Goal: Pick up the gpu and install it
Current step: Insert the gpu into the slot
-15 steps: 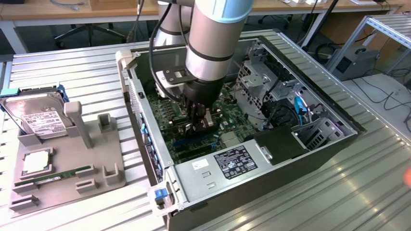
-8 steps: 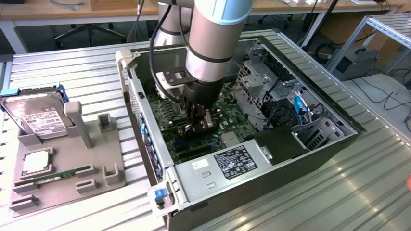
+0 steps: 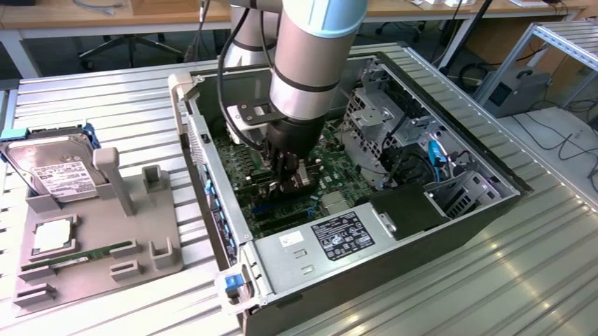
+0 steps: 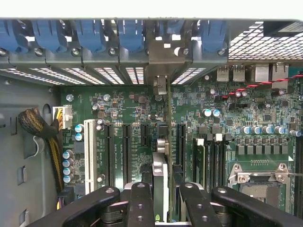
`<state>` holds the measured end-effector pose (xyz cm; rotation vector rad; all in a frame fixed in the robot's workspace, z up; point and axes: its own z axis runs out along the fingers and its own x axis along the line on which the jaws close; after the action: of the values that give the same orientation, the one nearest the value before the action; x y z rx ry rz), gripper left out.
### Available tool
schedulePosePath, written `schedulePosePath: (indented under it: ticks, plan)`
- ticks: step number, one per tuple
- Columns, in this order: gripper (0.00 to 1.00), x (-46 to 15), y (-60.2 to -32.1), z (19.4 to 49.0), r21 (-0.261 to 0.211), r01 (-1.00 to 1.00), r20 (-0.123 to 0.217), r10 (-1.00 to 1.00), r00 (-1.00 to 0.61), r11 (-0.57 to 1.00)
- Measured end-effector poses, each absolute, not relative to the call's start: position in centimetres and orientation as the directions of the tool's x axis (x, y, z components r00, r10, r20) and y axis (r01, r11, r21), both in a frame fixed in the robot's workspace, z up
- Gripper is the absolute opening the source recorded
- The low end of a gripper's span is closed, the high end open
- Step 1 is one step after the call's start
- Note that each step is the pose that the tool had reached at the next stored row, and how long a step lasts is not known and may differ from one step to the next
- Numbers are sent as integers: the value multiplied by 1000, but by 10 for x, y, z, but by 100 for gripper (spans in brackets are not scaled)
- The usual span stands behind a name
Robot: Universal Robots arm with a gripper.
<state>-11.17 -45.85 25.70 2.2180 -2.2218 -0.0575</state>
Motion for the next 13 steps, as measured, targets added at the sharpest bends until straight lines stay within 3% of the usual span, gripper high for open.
schedulePosePath:
  ticks: [4, 6, 13]
  plan:
    - [28, -112, -458, 257, 27, -1000, -25, -1000, -2, 1]
    - [40, -112, -458, 257, 27, -1000, -25, -1000, -2, 1]
    - [40, -112, -457, 272, 27, -1000, -25, -1000, -2, 1]
